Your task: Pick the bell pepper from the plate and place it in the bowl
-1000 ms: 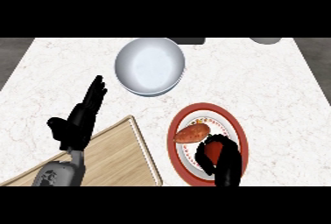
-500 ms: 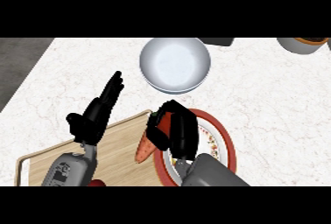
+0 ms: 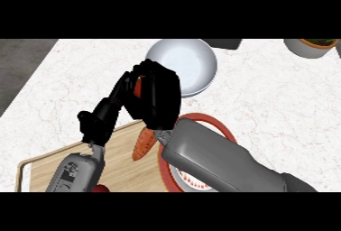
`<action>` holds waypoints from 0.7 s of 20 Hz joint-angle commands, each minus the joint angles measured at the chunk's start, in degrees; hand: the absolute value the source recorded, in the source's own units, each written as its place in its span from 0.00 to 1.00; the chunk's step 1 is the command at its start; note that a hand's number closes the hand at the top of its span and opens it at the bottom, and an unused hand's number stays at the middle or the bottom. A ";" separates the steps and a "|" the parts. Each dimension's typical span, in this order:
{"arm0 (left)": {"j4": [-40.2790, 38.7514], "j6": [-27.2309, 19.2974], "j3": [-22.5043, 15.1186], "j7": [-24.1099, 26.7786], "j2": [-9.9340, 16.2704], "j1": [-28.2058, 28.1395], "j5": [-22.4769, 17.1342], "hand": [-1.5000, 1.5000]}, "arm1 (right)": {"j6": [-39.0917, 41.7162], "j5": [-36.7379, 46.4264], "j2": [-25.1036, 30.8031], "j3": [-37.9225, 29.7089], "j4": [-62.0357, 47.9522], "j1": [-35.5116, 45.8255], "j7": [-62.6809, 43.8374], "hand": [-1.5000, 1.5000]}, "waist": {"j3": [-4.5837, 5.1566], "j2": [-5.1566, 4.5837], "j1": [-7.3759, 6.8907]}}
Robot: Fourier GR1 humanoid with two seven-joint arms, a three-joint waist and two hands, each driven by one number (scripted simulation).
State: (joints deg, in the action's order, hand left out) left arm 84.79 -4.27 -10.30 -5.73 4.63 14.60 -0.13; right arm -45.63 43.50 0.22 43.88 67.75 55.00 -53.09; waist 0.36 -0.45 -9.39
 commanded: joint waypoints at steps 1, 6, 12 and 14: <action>0.38 -0.34 -0.21 -0.22 -0.20 -0.44 0.27 0.50 | 0.73 1.29 -0.21 -1.15 -5.78 11.19 -10.48 1.00 | 0.08 0.45 -0.36; -1.43 -0.50 -0.77 0.07 -1.13 1.26 0.85 0.50 | 5.26 -0.57 -0.21 -4.30 -12.91 23.32 -17.12 1.00 | 0.17 -0.19 -0.66; -1.74 -0.94 -0.49 1.40 -0.89 -0.36 1.32 0.50 | 5.59 -1.69 -0.20 -5.40 -21.24 32.84 -22.10 1.00 | 0.14 -0.19 0.19; -1.52 -0.99 -0.15 0.30 -1.31 1.67 0.94 0.50 | 7.10 -2.86 -0.20 -6.83 -25.33 35.64 -21.78 1.00 | 0.13 -0.47 0.68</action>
State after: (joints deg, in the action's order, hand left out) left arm 83.36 -5.20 -10.53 -5.46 3.50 15.81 0.80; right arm -39.64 41.73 0.38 38.57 47.78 84.18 -64.91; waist 0.48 -0.75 -9.03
